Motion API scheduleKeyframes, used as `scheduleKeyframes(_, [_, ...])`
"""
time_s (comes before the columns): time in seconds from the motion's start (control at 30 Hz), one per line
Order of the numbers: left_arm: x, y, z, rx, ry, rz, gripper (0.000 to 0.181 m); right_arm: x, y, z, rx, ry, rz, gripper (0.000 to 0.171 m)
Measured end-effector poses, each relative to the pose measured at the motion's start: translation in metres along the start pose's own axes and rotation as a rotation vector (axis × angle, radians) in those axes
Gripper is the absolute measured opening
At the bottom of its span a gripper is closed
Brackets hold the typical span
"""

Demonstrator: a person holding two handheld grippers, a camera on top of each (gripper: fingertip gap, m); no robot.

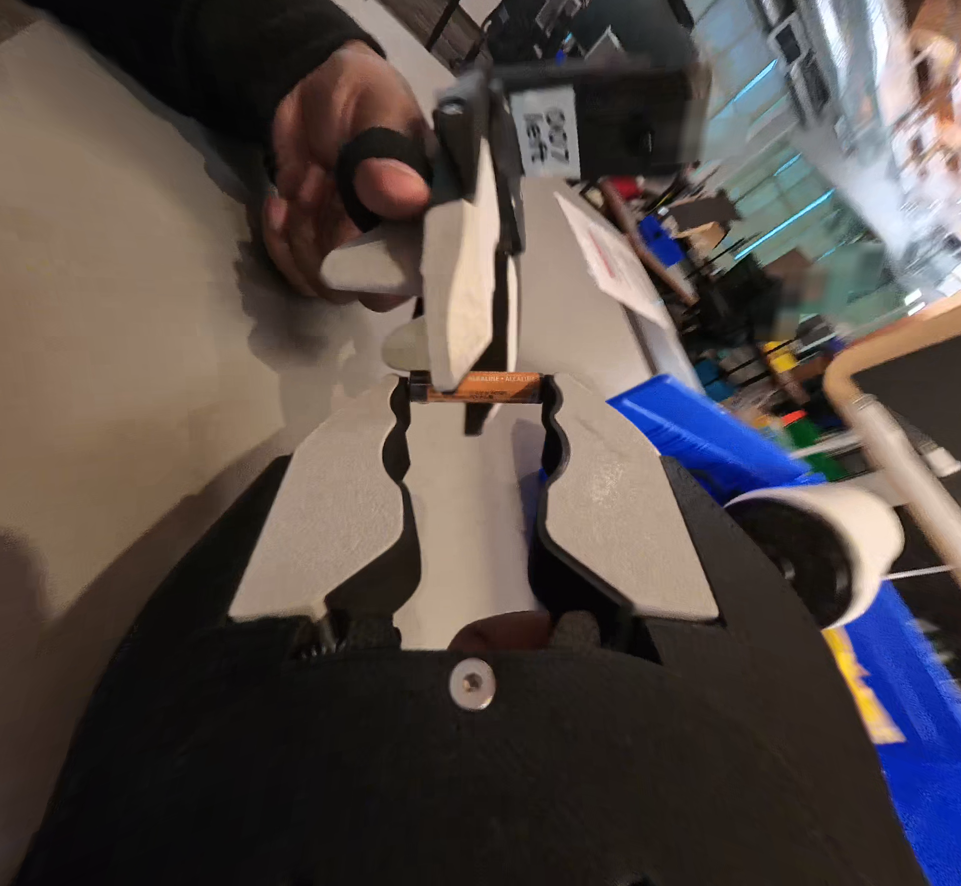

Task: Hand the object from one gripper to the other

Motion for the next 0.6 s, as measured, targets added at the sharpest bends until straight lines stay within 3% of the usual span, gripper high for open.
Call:
scheduleKeyframes(0.07, [-0.008,-0.005,-0.006,0.213,-0.005,-0.133,0.042,0.0,0.004,0.004,0.188,0.009,-0.072,0.049])
scheduleKeyframes(0.23, [-0.026,0.002,-0.014,0.931,-0.049,-0.45,0.039,-0.005,0.006,0.005,0.62,0.068,-0.322,0.049])
scheduleKeyframes(0.37, [-0.021,0.005,-0.005,1.419,-0.148,-0.625,0.037,-0.007,-0.006,-0.002,0.792,0.096,-0.512,0.049])
scheduleKeyframes(0.53, [-0.002,0.008,0.011,1.567,-0.175,-0.614,0.03,-0.005,-0.018,-0.009,0.845,0.086,-0.596,0.049])
scheduleKeyframes(0.6, [-0.001,0.007,0.008,1.525,-0.157,-0.637,0.013,-0.003,-0.019,-0.008,0.83,0.063,-0.582,0.049])
Point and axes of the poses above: each gripper's, where its closed fingertips meet, x out along the fingers, z out of its underside, y = z × x across the jaws, the point moved 2 cm from there along -x, back along the fingers, and after that the axes turned 3 degrees about -y, right-handed, at the moved point
